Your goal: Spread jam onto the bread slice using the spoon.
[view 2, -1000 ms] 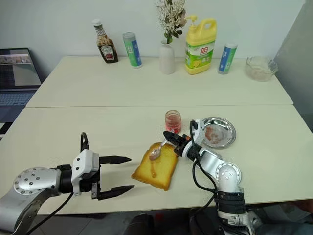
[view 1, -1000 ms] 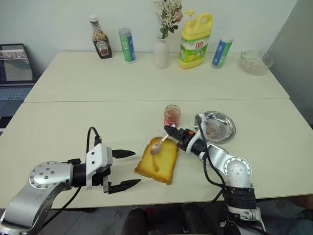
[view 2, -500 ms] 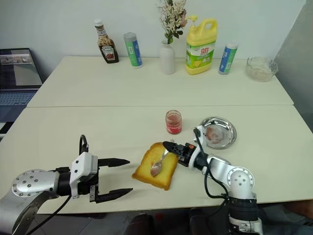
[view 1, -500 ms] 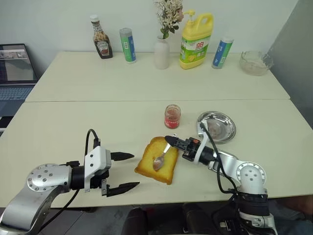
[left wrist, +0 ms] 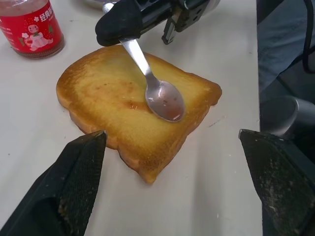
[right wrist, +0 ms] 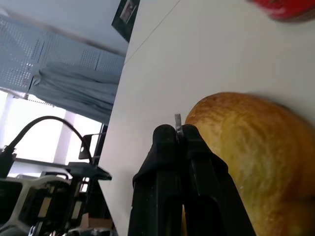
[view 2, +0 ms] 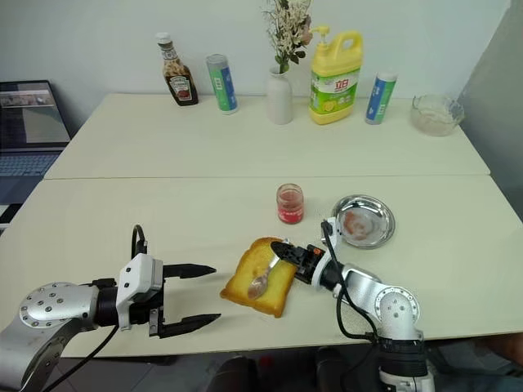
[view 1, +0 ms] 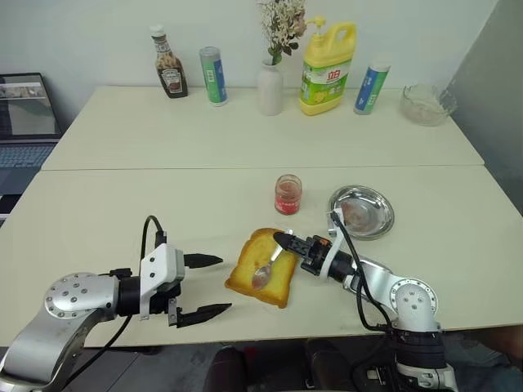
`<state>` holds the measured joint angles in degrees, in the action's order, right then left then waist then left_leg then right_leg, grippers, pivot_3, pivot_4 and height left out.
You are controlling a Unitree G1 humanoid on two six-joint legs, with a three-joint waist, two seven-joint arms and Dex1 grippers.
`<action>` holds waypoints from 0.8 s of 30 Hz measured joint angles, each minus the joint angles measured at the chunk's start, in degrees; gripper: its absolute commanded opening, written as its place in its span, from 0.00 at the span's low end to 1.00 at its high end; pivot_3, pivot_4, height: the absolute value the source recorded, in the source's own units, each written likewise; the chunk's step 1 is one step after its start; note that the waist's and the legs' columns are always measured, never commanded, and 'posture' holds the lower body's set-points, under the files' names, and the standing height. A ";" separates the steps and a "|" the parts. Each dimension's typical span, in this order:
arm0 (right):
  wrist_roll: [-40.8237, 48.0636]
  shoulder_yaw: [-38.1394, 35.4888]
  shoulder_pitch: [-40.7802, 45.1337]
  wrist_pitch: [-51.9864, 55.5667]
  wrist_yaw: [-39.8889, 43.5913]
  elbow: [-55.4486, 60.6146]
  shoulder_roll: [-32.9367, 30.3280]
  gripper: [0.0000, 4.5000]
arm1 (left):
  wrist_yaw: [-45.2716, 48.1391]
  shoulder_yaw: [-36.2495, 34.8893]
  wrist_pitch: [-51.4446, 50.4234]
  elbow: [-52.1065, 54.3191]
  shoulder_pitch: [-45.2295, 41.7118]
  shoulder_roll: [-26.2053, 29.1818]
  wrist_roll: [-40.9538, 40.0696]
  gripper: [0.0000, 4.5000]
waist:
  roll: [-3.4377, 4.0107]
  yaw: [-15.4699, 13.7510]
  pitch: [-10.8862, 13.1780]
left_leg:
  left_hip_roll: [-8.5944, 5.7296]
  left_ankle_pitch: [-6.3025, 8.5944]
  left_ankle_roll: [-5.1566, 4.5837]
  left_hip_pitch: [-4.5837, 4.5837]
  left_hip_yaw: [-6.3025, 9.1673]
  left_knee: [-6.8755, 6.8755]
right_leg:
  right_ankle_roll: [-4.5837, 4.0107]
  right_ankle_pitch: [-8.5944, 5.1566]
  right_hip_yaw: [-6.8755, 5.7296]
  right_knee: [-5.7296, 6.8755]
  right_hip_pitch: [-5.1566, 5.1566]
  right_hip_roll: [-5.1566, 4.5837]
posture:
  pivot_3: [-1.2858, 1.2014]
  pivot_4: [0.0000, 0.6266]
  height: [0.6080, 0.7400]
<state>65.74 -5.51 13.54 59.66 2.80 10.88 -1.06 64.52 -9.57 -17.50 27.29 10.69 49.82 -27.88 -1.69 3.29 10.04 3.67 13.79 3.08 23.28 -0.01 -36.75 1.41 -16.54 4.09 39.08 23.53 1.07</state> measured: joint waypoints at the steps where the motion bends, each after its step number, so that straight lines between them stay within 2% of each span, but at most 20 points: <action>1: -0.89 -0.44 0.35 -1.38 -0.42 -0.59 0.48 0.01 | 0.03 0.00 0.23 0.00 0.00 0.00 0.00 1.00 | 0.00 0.00 0.00 | 0.00 0.00 0.00 0.00 0.00 0.00 | 0.00 0.00 0.00 0.00 0.00 0.00 | 0.52 0.24 1.00; 9: -4.27 -4.86 1.65 -8.09 -1.20 -3.05 0.61 0.01 | 0.02 0.04 0.44 -0.01 -0.39 0.00 0.01 1.00 | 0.00 -0.04 0.00 | -0.01 0.00 0.00 -0.01 0.00 -0.01 | -0.03 0.02 0.00 0.01 -0.02 -0.01 | 0.52 0.24 1.00; 14: 2.45 -7.17 0.72 -3.26 -1.78 -1.61 -3.04 0.01 | 0.03 0.16 0.46 -0.16 -1.37 0.00 -0.02 1.00 | 0.01 -0.05 0.00 | -0.01 0.00 0.00 -0.01 0.00 0.01 | -0.07 0.04 0.00 0.00 -0.02 -0.01 | 0.52 0.24 1.00; 18: 9.35 -5.15 -1.86 2.20 -1.78 2.81 -4.89 0.01 | 0.09 0.18 0.51 -0.39 -1.36 -0.01 -0.03 1.00 | 0.01 0.10 0.00 | 0.03 0.00 0.00 -0.03 0.02 0.02 | -0.09 0.05 0.01 0.02 -0.01 0.03 | 0.52 0.24 1.00; 21: 9.00 -2.05 -2.59 2.64 -1.95 3.55 -4.73 0.01 | 0.29 0.18 0.78 -0.50 -1.22 -0.01 -0.02 1.00 | 0.01 0.23 0.00 | 0.05 0.00 0.00 -0.06 0.03 0.02 | 0.02 -0.02 0.01 0.03 -0.02 0.07 | 0.52 0.24 1.00; 24: 5.09 0.07 -2.74 1.23 -1.68 2.09 -4.60 0.01 | 0.76 0.18 1.23 -0.87 -1.09 -0.01 0.01 1.00 | 0.00 0.11 0.00 | 0.02 0.00 0.00 -0.05 -0.01 0.00 | 0.08 -0.05 0.03 0.02 -0.03 0.04 | 0.52 0.24 1.00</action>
<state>70.83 -5.45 10.80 60.89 1.11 12.97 -5.66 65.28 -9.39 -16.27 26.43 9.61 49.81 -27.86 -1.69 3.40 10.04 3.69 13.79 3.07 23.23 -0.02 -36.74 1.49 -16.59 4.11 39.10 23.50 1.11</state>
